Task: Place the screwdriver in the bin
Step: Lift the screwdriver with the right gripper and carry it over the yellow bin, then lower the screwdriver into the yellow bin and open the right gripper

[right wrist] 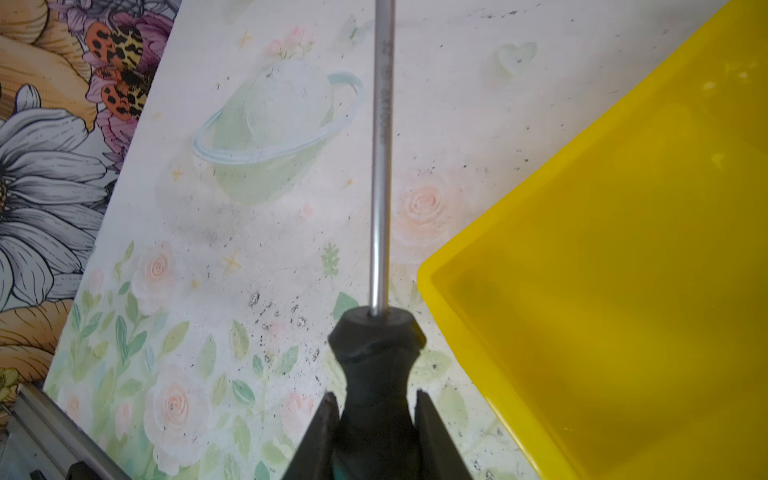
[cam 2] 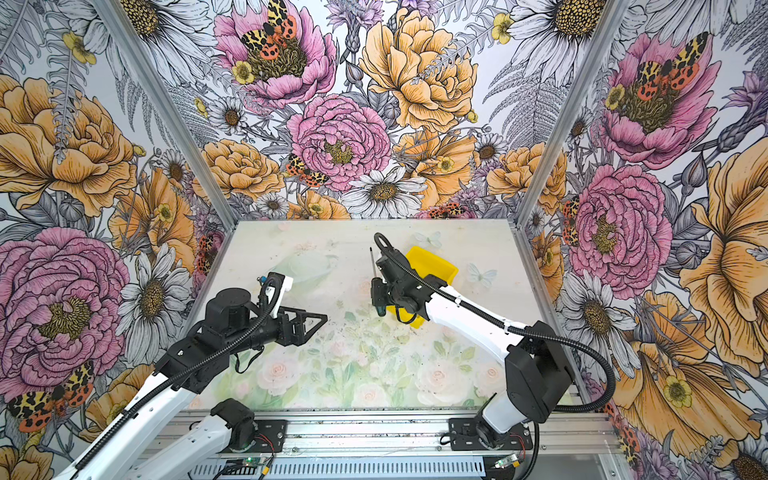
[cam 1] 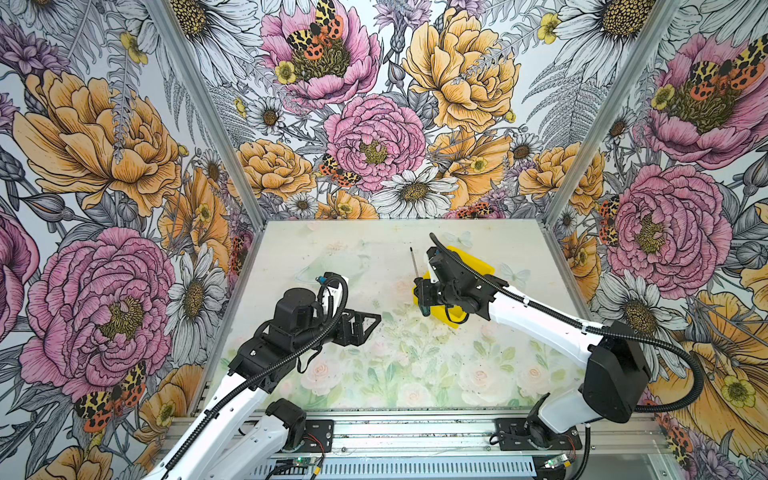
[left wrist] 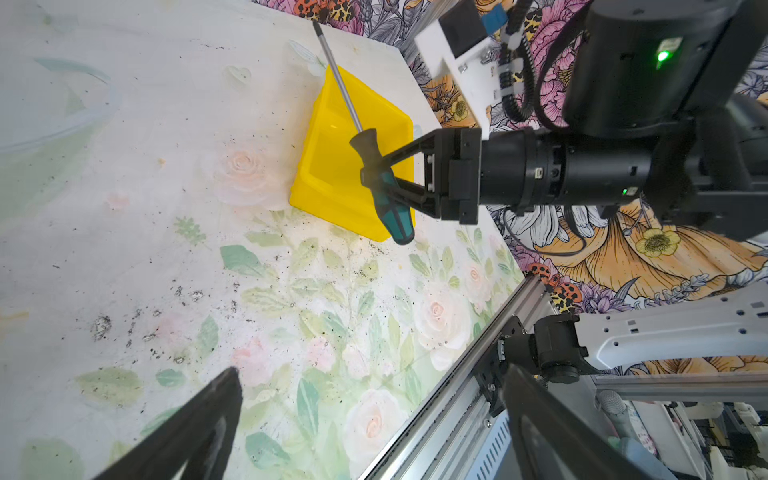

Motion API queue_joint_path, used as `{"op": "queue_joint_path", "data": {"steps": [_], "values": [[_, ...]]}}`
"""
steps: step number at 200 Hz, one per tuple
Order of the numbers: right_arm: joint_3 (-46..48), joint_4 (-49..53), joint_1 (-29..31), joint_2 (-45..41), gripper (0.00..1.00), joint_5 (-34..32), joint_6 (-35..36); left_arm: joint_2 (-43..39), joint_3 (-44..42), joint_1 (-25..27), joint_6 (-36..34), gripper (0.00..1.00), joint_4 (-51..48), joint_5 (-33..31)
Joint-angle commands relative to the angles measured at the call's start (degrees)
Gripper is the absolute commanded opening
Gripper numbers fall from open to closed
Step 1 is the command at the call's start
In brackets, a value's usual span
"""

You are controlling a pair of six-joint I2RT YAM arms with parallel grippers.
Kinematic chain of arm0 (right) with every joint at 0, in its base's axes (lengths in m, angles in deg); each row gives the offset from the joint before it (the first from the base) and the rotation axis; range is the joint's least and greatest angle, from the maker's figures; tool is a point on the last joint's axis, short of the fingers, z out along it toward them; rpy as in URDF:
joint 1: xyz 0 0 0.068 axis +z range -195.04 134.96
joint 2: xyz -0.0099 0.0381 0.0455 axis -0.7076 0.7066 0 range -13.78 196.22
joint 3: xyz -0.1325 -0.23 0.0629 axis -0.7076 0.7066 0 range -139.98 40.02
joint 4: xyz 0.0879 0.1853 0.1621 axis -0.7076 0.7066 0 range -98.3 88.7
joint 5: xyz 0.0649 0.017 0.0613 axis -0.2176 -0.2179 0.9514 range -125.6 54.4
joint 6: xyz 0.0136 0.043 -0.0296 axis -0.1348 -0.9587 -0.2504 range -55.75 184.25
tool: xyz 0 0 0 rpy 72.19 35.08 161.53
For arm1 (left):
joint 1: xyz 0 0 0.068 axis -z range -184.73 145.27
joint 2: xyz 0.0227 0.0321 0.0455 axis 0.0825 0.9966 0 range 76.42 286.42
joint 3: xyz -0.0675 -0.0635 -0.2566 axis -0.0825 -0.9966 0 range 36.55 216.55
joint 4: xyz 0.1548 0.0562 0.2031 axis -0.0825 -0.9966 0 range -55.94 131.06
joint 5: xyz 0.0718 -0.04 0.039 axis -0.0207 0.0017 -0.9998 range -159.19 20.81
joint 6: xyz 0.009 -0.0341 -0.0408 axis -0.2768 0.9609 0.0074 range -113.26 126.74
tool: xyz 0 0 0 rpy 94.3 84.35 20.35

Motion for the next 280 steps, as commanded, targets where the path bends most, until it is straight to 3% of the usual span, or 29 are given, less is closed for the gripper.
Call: {"op": "queue_joint_path", "data": {"steps": [1,120,188,280], "values": [[-2.6,-0.6,-2.9,-1.9,0.0,-0.3,-1.5,2.8,2.6,1.9,-3.1,0.99,4.9,0.6],[-3.9,-1.5,-13.5,3.4,0.0,-2.4,-3.1,17.2,7.4,11.8,-4.2,0.99,13.3,-3.8],[-4.3,-3.8,-14.6,9.1,0.0,-3.2,-3.1,19.0,7.6,13.3,-4.2,0.99,13.5,-5.4],[-2.2,-4.9,-14.6,10.2,0.0,-3.2,-3.8,19.5,6.8,13.3,-4.8,0.99,13.9,-4.9]]}}
